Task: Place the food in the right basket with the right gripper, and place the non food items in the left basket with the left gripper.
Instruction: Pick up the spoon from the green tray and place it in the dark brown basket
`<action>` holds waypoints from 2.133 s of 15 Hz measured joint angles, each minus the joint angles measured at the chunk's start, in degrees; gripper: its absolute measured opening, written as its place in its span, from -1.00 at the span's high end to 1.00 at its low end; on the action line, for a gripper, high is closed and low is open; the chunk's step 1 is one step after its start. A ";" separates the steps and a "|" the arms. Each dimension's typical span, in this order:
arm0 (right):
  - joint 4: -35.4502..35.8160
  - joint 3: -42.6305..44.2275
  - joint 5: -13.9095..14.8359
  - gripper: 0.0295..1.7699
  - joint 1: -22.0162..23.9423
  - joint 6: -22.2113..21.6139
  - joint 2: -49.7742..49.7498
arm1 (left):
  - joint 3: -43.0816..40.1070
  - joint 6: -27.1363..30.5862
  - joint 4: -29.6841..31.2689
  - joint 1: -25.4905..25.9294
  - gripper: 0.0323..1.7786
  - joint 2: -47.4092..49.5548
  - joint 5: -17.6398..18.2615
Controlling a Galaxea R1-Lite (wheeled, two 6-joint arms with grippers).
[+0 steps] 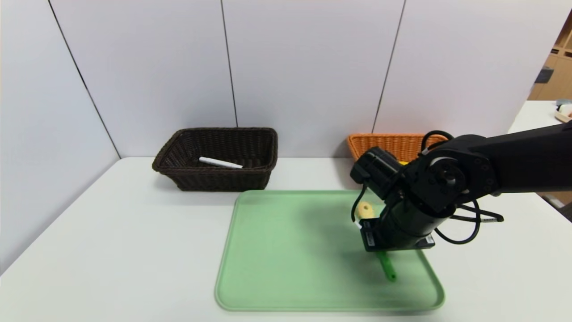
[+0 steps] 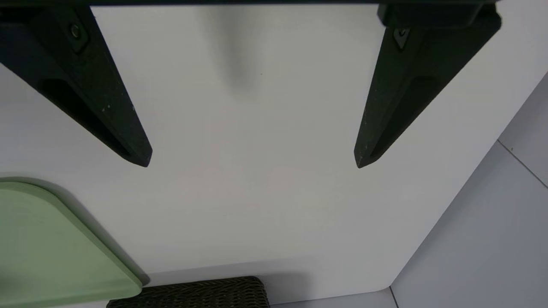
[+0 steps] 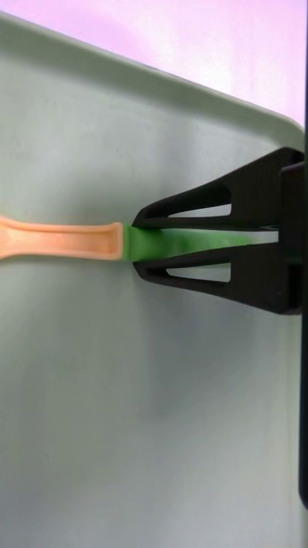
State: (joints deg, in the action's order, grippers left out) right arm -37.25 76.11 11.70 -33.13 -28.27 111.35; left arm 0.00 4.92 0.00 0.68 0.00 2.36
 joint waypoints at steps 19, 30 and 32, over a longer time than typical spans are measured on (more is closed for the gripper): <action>0.32 15.32 -0.11 0.87 -2.34 9.45 -6.12 | 0.00 -0.02 0.00 -0.02 -0.90 0.00 -0.02; 7.24 32.77 -4.85 0.87 -3.85 30.39 6.97 | 0.00 0.00 0.00 0.00 -0.90 0.00 -0.02; 9.03 34.69 -5.17 0.87 -4.51 33.17 9.44 | 0.00 -0.02 -0.02 0.00 -0.90 0.00 0.00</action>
State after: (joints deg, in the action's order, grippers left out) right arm -28.22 110.80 6.53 -37.64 4.90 120.78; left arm 0.00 4.90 -0.02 0.68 0.00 2.36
